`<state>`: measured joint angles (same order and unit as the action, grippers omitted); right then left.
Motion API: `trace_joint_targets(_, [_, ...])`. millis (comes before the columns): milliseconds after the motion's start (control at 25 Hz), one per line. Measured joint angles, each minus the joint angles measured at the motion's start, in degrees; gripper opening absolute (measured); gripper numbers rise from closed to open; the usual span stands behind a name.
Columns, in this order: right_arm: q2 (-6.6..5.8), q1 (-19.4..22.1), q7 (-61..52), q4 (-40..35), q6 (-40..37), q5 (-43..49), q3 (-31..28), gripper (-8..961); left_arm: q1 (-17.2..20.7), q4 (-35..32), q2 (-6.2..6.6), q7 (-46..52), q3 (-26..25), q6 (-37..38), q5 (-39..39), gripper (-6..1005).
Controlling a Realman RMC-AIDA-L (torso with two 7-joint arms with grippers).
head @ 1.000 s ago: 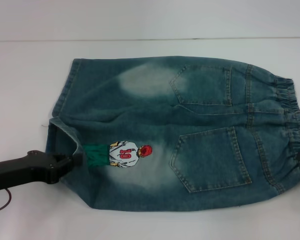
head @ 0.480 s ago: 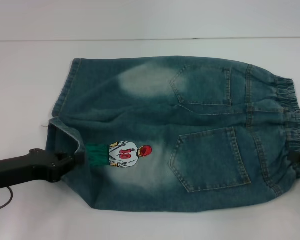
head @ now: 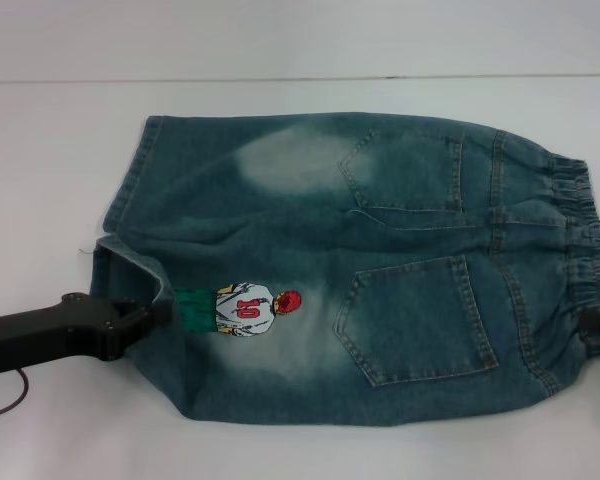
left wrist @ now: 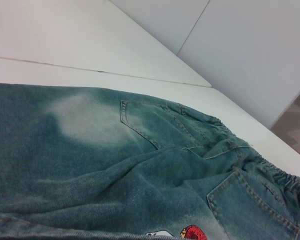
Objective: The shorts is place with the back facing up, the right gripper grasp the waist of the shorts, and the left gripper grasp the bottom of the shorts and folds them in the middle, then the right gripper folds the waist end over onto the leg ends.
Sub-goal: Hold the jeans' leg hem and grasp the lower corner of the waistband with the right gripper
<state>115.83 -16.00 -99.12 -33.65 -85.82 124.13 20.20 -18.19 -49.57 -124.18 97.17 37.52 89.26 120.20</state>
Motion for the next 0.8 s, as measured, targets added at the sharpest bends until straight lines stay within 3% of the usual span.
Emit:
trace_joint_targets(240, [-0.07, 0.04, 0.04, -0.24, -0.11, -0.3, -0.47, 277, 0.28, 0.0, 0.0, 0.03, -0.39, 0.09, -0.18, 49])
trace_joint_targets(640, [-0.57, 0.02, 1.26, 0.18, -4.14, -0.43, -6.08, 63, 0.64, 0.0, 0.09, 0.03, -1.28, 0.16, -0.88, 48])
trace_joint_targets(800, [-0.65, 0.11, 1.46, 0.23, -6.87, -0.54, -9.48, 56, 0.77, 0.0, 0.16, -0.25, -1.82, 0.87, -2.27, 48])
